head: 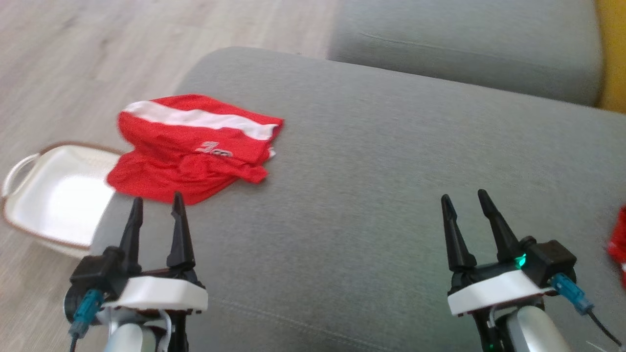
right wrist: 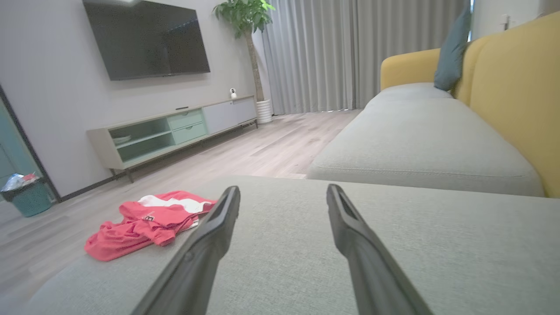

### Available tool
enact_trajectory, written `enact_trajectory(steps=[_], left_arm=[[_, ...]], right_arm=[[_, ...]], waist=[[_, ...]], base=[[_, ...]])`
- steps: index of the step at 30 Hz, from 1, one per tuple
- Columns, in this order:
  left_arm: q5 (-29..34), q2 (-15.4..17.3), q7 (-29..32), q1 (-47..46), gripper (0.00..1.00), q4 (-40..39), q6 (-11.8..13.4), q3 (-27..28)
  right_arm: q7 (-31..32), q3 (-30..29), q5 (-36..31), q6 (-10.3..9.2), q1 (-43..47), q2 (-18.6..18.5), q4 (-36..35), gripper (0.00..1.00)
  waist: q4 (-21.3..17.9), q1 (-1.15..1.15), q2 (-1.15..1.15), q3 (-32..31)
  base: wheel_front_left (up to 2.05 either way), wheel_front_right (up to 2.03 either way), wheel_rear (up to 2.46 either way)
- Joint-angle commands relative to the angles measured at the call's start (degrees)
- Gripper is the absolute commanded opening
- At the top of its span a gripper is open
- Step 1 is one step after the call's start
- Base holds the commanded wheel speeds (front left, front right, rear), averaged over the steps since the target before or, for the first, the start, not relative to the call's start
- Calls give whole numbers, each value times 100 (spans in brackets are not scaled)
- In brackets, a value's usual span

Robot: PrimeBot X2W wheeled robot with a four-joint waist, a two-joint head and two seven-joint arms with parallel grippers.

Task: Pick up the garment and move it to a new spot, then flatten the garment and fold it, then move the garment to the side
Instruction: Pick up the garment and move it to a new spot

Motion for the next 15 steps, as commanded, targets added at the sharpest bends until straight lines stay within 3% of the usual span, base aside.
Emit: enact_trajectory(steps=[1,7,15], left_arm=[[25,6,-31,-162,100,-182,9,251],[43,6,-31,-90,100,-205,30,322],[20,6,-31,-67,100,-279,11,574]], right_arm=[[-62,161,14,-4,-47,-13,-142,100],[-62,262,-2,-4,-30,-13,-72,100],[-47,312,-26,-4,-45,-13,-103,100]], waist=[[328,0,0,-66],[627,0,0,-70],[593,0,0,29]], base=[[0,0,0],[0,0,0],[0,0,0]])
